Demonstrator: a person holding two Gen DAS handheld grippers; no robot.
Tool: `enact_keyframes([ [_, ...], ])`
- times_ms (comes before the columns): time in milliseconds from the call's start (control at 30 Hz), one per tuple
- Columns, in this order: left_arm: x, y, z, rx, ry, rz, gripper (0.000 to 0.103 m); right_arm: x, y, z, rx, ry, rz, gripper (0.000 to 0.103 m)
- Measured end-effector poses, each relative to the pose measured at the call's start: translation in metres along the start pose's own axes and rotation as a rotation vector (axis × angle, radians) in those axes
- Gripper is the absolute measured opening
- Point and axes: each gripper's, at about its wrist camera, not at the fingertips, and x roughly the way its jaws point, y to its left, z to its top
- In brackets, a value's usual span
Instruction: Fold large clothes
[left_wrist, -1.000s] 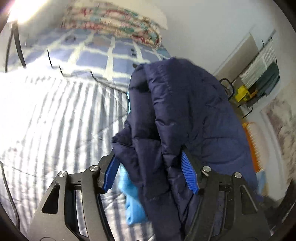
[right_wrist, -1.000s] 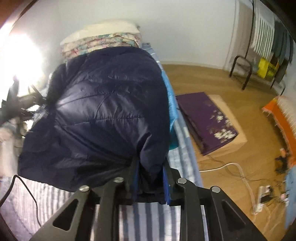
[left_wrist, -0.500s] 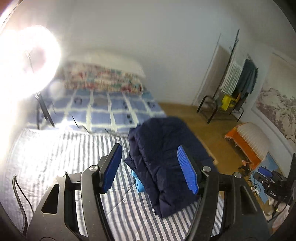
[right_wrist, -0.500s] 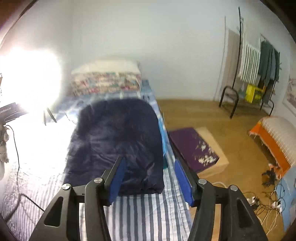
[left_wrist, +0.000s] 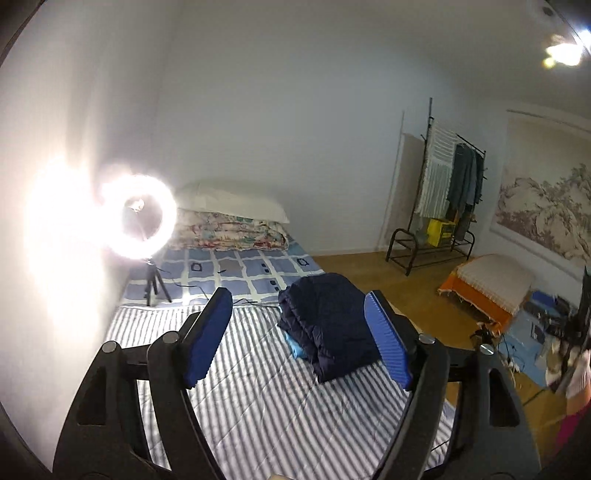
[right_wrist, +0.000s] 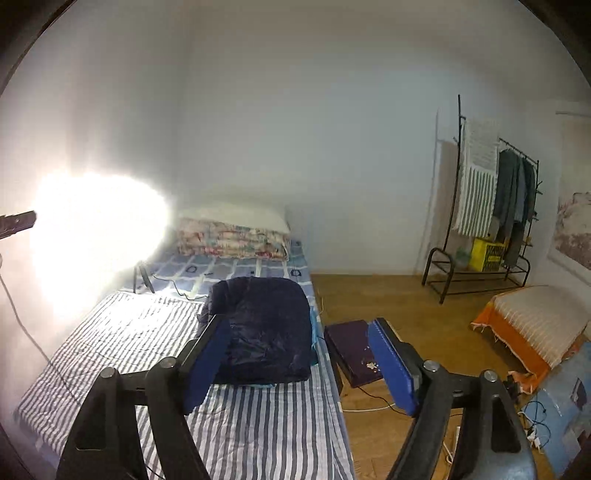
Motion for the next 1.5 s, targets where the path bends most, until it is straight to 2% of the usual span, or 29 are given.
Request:
enact_keyframes([
  [100,-0.042,-0.009,-0.016,0.024,0.015,-0.002,0.08,-0.033,0.003,-0.007,0.016,-0.012,-0.005,0.084],
  [233,-0.094,-0.023,-0.06,0.062,0.047,0.016,0.093,-0.07,0.018,-0.028,0.022,-0.016,-0.015,0.088],
  [333,-0.114,-0.032,-0.099,0.064,0.088,0.004,0.094,-0.089,0.037,-0.052,0.012,-0.02,-0.041,0.101],
  [433,-0.129,-0.04,-0.141,0.058,0.121,0.003,0.094,-0.105,0.059,-0.074,0.004,-0.024,-0.039,0.102],
  [567,-0.143,-0.05,-0.185,0.051,0.138,0.039,0.096,-0.119,0.081,-0.095,0.024,-0.019,-0.039,0.103],
  [633,-0.149,-0.051,-0.198,0.032,0.129,0.049,0.103,-0.124,0.091,-0.103,0.039,-0.021,-0.037,0.103],
  [733,-0.158,-0.054,-0.216,0.024,0.094,0.089,0.103,-0.125,0.1,-0.114,0.057,-0.001,-0.029,0.103],
  [833,-0.157,-0.06,-0.229,0.051,0.092,0.133,0.103,-0.121,0.105,-0.124,0.067,0.017,-0.032,0.103],
  [1033,-0.15,-0.069,-0.249,0.035,0.096,0.15,0.103,-0.115,0.111,-0.143,0.091,0.039,-0.027,0.103],
  [1133,-0.14,-0.07,-0.255,0.019,0.119,0.149,0.103,-0.114,0.115,-0.15,0.075,0.043,-0.039,0.103],
  [1500,-0.128,-0.073,-0.268,0.03,0.124,0.236,0.103,-0.107,0.11,-0.18,0.099,0.087,-0.042,0.103],
])
